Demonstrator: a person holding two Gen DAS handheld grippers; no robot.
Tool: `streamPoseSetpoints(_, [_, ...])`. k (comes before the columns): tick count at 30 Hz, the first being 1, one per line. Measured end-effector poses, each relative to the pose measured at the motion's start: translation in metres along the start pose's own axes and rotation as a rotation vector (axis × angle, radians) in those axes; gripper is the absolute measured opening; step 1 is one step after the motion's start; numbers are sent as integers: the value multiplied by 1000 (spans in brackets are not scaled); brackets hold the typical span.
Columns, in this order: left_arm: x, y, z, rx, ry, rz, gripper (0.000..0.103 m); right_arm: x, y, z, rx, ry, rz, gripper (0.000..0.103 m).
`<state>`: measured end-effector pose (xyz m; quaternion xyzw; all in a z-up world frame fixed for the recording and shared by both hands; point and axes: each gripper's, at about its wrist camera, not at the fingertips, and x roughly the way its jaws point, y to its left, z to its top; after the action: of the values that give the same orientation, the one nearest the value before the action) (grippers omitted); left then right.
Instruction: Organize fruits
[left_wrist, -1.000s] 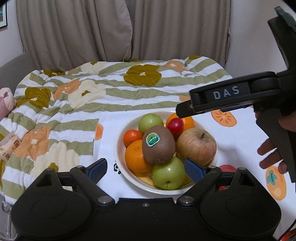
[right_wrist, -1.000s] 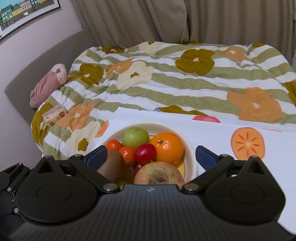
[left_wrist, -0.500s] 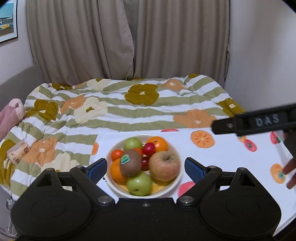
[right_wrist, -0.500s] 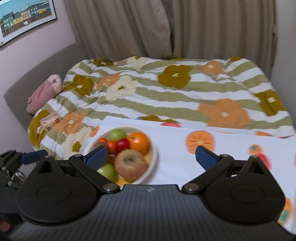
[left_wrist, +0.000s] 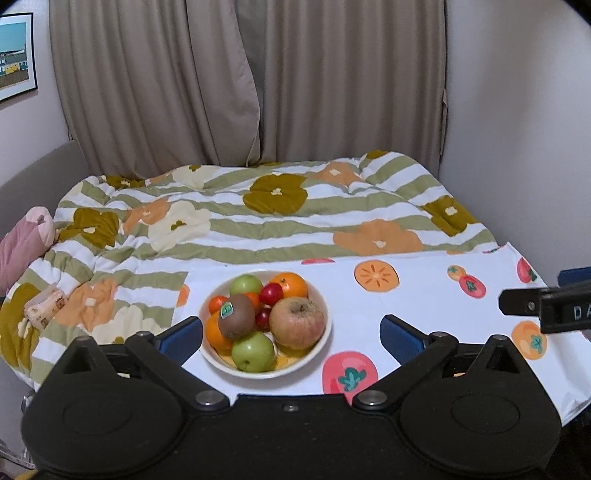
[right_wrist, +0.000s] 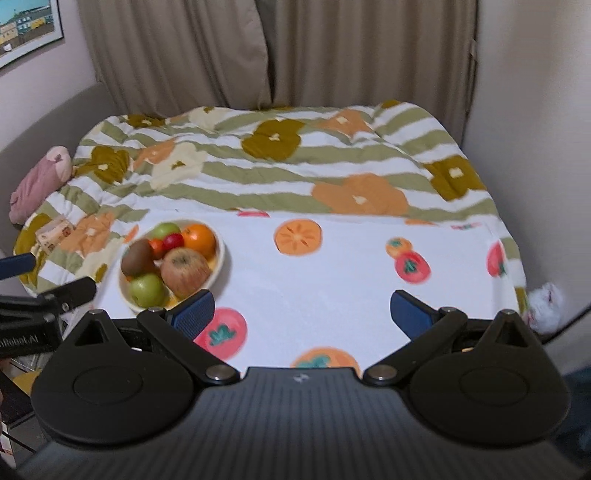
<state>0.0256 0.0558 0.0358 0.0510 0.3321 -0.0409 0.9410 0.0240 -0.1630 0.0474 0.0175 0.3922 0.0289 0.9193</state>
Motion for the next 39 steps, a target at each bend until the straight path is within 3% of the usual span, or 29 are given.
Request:
streamPoseSetpoints(10, [-6,-13,-17,8,28,7,103,-1,-7,-26,39,50,-33,103])
streamPoseSetpoints(39, [-4,-16,-20,14,44,0,103,-3,-13,-31,75,54,-52,103])
